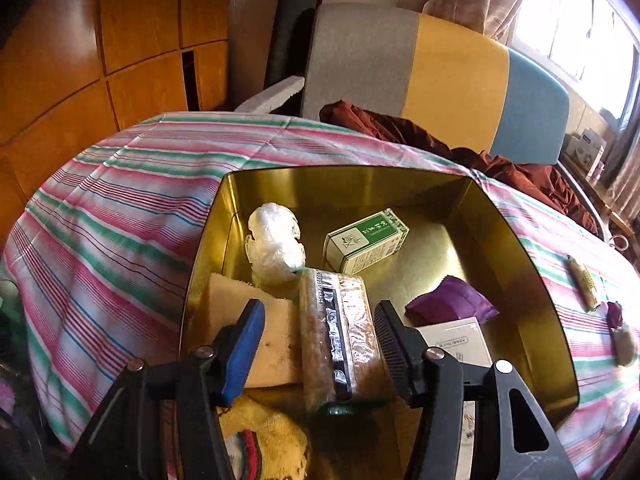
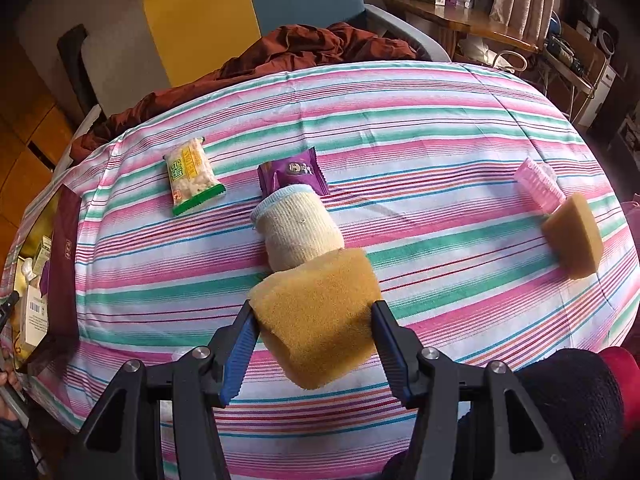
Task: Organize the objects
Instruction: 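Lower the cracker packet into the gold tray and open the left gripper while the right gripper holds the sponge, then carry the yellow sponge into the gold tray and open the right gripper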
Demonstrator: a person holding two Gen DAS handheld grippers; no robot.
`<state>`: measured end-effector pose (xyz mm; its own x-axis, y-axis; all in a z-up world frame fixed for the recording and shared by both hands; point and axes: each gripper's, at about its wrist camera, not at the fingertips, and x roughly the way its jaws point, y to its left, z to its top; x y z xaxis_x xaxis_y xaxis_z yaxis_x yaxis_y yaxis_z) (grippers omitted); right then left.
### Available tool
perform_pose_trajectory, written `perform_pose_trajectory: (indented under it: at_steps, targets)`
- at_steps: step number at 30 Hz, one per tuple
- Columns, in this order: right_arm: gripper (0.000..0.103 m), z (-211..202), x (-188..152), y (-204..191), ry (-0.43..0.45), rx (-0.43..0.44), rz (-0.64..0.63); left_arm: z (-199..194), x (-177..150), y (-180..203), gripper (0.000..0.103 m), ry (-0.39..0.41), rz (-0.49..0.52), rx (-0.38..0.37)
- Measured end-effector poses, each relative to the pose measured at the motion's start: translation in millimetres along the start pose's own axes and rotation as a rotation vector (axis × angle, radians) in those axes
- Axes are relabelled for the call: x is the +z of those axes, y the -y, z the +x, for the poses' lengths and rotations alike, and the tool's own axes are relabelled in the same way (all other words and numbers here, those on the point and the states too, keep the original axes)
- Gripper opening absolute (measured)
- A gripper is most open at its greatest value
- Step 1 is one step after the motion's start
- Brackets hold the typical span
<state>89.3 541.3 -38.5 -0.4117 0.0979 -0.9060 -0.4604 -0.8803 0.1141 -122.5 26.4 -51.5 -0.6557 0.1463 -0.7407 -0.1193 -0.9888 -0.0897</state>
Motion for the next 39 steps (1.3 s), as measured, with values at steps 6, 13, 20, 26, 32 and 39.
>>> perform_pose_trajectory:
  at_steps: [6,13,20,26,32,39]
  targets:
    - [0.057,0.4,0.0,-2.8,0.002,-0.017,-0.011,-32.0,-6.0,5.3,0.058,0.061,-0.015,-0.032]
    - [0.057,-1.2,1.6,-15.7,0.016,-0.060,-0.056,-65.1,-13.9,17.0,0.062,0.111,0.030,-0.070]
    - [0.057,-9.0,0.8,-55.0,0.055,-0.033,-0.130,-82.0,-21.5,17.6,0.064,0.123,0.032,-0.088]
    - [0.058,-22.4,4.0,-124.4,0.099,0.104,-0.226,-84.0,-29.4,11.7,0.066,0.108,0.022,-0.088]
    - [0.058,-26.6,-2.6,-221.0,0.112,0.281,-0.383,-83.1,-35.3,5.7,0.077,0.088,0.000,-0.105]
    - [0.064,-18.0,-22.4,-309.5,0.099,0.400,-0.514,-83.8,-35.7,-5.4,0.089,0.081,-0.046,-0.115]
